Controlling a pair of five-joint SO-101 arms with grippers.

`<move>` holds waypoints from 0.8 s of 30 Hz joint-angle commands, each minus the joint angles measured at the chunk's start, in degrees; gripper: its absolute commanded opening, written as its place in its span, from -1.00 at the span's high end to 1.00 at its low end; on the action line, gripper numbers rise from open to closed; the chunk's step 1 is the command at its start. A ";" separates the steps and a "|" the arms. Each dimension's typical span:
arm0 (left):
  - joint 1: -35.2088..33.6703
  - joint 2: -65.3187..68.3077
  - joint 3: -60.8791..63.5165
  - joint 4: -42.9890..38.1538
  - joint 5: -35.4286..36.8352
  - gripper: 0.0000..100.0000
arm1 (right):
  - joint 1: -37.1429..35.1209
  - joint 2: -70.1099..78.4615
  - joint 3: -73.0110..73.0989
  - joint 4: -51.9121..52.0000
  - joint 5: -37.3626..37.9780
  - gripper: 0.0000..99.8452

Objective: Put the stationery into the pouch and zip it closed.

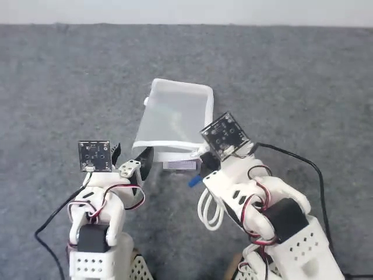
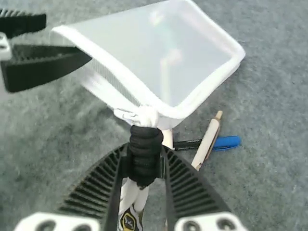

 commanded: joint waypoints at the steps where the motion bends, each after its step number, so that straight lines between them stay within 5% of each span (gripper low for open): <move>1: 0.18 -1.05 -2.15 0.09 0.97 0.46 | -2.95 -2.33 -0.79 1.63 1.58 0.99; 15: 3.08 -1.14 -0.48 0.09 -1.23 0.48 | -7.69 -18.86 -0.53 6.99 1.58 0.99; 24: 3.52 -1.14 -1.89 0.18 -5.19 0.97 | -10.15 -19.03 -0.53 7.60 1.76 0.99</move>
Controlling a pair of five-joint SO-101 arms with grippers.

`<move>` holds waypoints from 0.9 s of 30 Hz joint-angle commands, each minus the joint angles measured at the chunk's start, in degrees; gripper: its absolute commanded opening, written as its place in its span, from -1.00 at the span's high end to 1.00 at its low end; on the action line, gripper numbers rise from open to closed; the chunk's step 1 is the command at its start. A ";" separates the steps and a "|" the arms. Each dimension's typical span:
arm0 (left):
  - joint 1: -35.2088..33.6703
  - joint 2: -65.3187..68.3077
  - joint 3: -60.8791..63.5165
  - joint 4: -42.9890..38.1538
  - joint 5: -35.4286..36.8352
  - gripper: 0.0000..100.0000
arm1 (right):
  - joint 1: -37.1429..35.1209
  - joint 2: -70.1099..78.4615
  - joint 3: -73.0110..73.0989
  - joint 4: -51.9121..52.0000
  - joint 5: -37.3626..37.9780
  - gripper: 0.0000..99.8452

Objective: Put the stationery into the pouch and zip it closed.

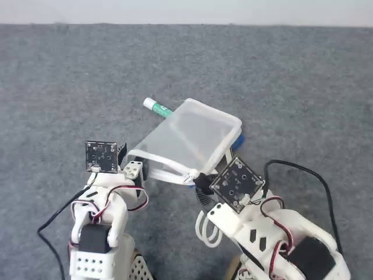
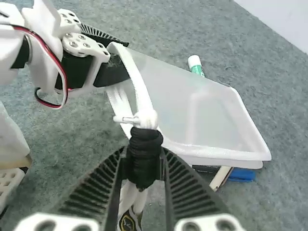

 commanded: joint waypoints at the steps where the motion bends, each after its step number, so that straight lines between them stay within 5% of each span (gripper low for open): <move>1: 0.18 -1.14 -2.24 0.35 -4.31 0.99 | -0.57 -0.48 -0.53 -0.22 0.79 0.99; 8: -0.09 -1.14 -5.58 5.54 -4.75 0.98 | 2.59 -0.48 -0.53 -1.01 0.35 0.94; 14: -0.26 -1.14 -7.96 8.18 -4.75 0.98 | 12.35 -0.31 -0.35 -1.63 -5.80 0.49; 27: -13.10 -1.23 -12.26 8.09 0.18 0.98 | 21.93 28.79 -4.04 -12.79 -6.07 0.61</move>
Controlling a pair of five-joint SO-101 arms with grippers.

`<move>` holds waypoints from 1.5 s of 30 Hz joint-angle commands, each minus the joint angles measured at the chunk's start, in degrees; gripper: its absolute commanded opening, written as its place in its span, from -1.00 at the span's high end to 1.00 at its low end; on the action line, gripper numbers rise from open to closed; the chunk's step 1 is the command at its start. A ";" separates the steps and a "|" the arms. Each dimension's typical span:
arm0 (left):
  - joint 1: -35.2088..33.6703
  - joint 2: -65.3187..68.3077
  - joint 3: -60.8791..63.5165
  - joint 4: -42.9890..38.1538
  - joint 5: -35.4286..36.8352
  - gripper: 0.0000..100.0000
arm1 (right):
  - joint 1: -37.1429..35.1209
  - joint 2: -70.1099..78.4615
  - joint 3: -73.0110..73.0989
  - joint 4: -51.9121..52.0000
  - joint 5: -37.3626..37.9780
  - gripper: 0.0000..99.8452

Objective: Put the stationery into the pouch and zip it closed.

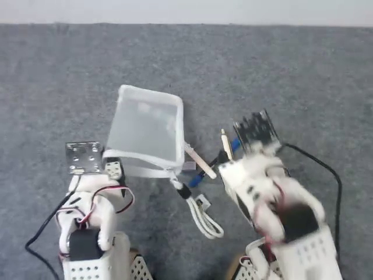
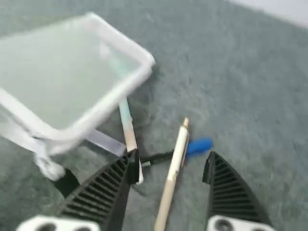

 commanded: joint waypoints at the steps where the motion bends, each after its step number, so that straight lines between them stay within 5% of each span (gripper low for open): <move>1: -3.08 -1.23 -4.88 0.00 2.90 0.98 | 1.63 11.12 -4.92 -2.51 -0.70 0.61; 29: -3.96 -1.23 -4.70 0.09 3.08 0.98 | 5.14 66.15 -24.88 -16.75 2.55 0.64; 34: -3.96 -1.23 -4.70 0.18 3.08 0.98 | 5.14 70.99 -28.22 -16.75 2.64 0.84; 45: -3.96 -1.23 -4.70 0.18 2.99 0.98 | 5.67 72.22 -28.57 -13.85 2.64 0.86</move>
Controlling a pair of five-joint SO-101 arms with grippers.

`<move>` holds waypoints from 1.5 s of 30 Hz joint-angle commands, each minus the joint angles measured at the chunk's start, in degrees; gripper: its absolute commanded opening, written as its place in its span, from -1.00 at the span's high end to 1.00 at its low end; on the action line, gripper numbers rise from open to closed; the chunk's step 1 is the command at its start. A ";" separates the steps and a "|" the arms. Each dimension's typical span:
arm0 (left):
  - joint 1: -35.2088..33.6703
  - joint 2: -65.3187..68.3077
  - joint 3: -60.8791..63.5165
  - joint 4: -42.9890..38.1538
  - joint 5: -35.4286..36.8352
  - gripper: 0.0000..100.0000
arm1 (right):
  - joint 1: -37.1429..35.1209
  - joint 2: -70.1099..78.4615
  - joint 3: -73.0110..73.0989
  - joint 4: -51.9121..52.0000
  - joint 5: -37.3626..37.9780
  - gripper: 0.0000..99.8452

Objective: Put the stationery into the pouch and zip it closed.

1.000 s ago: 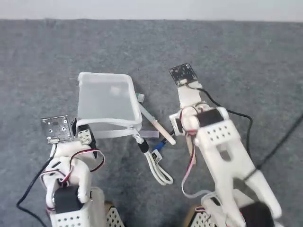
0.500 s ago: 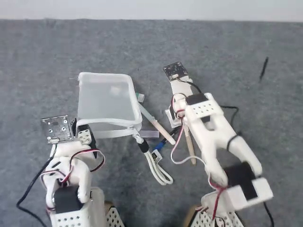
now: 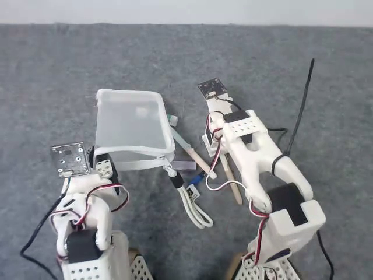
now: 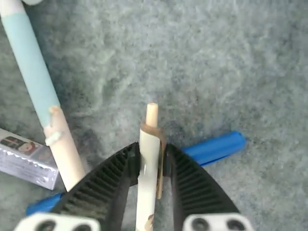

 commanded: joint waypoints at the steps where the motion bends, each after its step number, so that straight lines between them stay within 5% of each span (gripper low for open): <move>1: -0.26 -1.23 -3.65 0.18 0.53 0.98 | 1.71 -0.57 -3.34 1.01 0.70 0.86; 21: -0.26 -1.05 -4.88 3.08 -1.23 0.98 | 1.54 -1.36 -3.43 5.67 0.44 0.99; 38: -0.18 -0.53 -20.70 4.75 -9.41 0.98 | 1.63 -12.53 6.07 0.57 0.09 0.99; 45: 0.00 15.21 -36.62 11.25 -9.23 0.98 | 1.89 -12.70 6.07 0.57 0.09 0.99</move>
